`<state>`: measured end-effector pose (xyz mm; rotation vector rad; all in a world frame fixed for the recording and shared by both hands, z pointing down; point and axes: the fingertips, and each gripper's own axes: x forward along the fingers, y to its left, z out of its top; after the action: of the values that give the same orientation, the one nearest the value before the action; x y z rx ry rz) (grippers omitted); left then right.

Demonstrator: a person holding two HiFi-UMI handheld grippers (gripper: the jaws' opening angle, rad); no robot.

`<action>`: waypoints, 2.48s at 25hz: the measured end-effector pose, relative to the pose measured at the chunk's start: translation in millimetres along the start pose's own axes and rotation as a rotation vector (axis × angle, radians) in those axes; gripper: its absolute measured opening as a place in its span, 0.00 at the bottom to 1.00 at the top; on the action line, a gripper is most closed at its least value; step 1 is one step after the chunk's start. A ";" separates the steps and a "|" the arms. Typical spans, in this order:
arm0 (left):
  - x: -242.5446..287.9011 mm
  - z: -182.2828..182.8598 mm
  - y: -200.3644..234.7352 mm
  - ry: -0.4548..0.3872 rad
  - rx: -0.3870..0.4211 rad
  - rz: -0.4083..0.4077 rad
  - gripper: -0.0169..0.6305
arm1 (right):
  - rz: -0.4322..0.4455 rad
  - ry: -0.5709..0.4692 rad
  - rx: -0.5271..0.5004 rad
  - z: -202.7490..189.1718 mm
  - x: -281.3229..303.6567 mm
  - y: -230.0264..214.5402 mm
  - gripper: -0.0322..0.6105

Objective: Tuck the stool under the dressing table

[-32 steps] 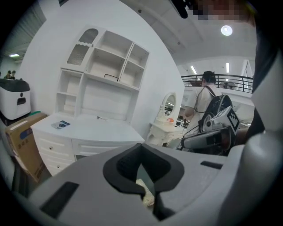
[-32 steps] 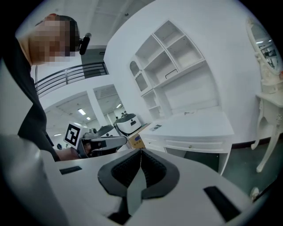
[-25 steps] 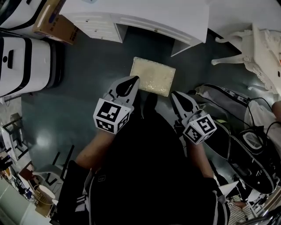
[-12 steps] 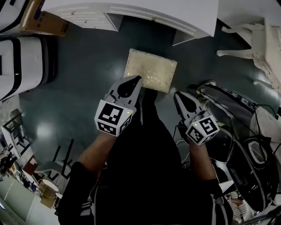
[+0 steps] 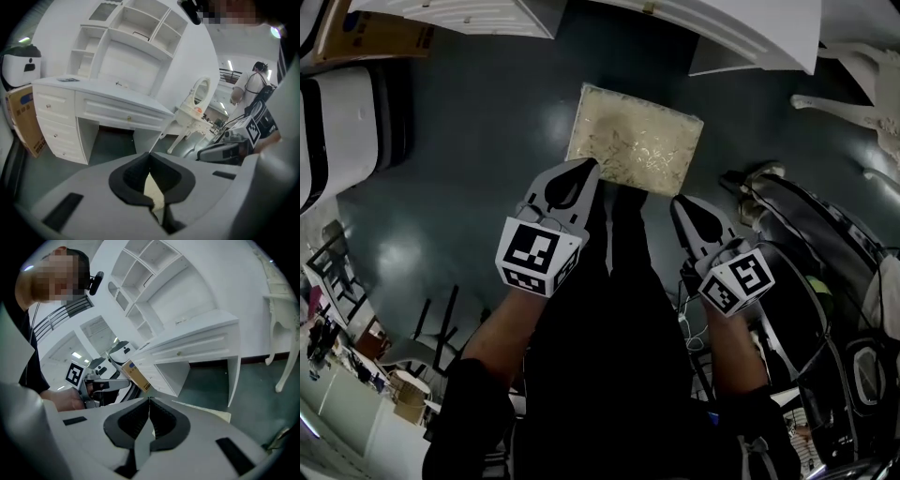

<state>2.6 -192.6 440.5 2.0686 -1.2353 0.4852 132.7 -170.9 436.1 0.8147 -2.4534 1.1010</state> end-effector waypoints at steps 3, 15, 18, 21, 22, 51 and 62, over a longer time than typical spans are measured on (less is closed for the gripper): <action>19.1 -21.3 9.8 0.020 -0.023 -0.011 0.04 | 0.004 0.006 0.026 -19.8 23.3 -11.3 0.08; 82.8 -120.9 60.1 0.063 -0.037 0.014 0.04 | 0.038 0.105 -0.034 -120.6 93.8 -74.1 0.08; 102.3 -148.8 72.3 0.098 -0.031 0.004 0.04 | 0.014 0.100 -0.039 -136.3 104.0 -95.7 0.08; 118.3 -164.5 82.1 0.113 -0.023 0.004 0.04 | -0.006 0.086 -0.042 -142.2 112.3 -112.6 0.08; 122.4 -167.4 85.4 0.111 -0.017 0.010 0.04 | -0.008 0.085 -0.045 -144.4 115.1 -116.1 0.08; 193.6 -270.1 144.1 0.323 -0.211 0.081 0.86 | -0.406 0.177 -0.044 -199.6 98.7 -251.9 0.60; 205.5 -281.9 138.5 0.396 -0.319 -0.076 0.91 | -0.335 0.324 0.163 -251.4 110.1 -253.8 0.80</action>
<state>-13.2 -167.0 814.7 1.6465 -0.9282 0.5869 220.0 -156.5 799.3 0.9673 -1.9004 1.2047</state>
